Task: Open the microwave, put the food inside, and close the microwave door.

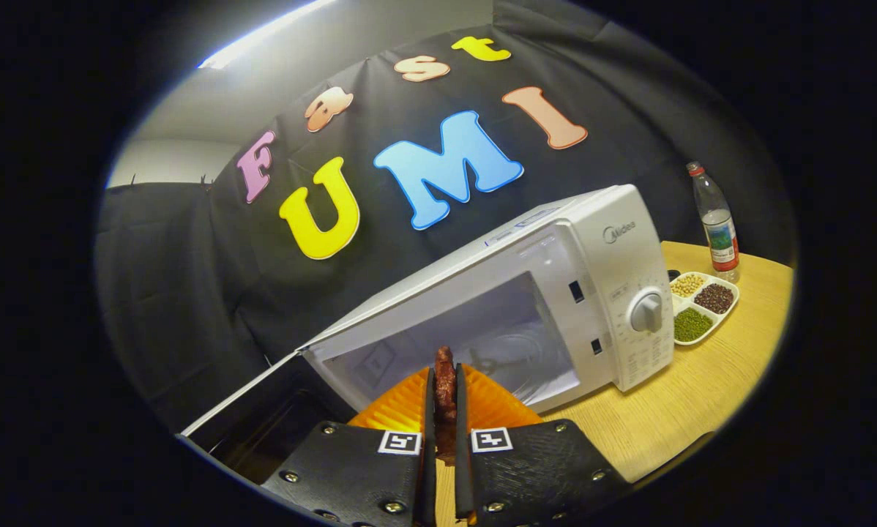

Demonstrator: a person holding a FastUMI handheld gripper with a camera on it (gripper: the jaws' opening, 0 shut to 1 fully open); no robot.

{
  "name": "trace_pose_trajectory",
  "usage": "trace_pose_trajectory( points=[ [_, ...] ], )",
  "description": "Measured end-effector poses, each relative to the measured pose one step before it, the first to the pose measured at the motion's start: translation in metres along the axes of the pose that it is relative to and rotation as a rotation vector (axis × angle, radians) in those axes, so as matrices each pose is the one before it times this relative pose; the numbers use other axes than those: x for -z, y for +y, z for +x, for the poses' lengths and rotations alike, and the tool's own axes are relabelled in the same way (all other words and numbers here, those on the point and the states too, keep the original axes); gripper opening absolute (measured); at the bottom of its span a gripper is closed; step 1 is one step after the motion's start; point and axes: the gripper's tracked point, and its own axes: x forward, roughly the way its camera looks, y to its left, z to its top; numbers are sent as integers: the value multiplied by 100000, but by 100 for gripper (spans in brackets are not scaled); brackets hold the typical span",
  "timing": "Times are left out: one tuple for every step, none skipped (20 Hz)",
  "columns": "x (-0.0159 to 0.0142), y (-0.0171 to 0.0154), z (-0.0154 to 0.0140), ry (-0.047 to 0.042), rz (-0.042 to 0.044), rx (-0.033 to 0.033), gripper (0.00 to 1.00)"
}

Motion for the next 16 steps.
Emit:
trace_pose_trajectory(
  points=[
    [67,132,1443,-786,-783,1265,11],
    [302,184,1447,-1020,-1742,1747,11],
    [270,5,1412,-1053,-2122,2204,11],
    [304,-144,1221,-232,-1983,2237,10],
    [326,-222,1083,-713,-384,2125,10],
    [368,25,1008,7,193,1053,10],
    [467,-133,781,397,-772,1172,10],
    [-430,74,478,-3135,-2020,1178,10],
    [20,-169,504,-1113,-2263,1284,10],
    [22,10,459,-788,-2079,-40,10],
    [14,45,334,-961,-2090,259,11],
    [18,-376,354,-959,-3354,2100,14],
    [243,-526,496,-595,-3513,1725,18],
    [188,-698,362,-109,-2530,2391,20],
    [130,-861,314,250,-1285,2628,25],
    [133,-968,197,118,-1636,3816,28]
  ],
)
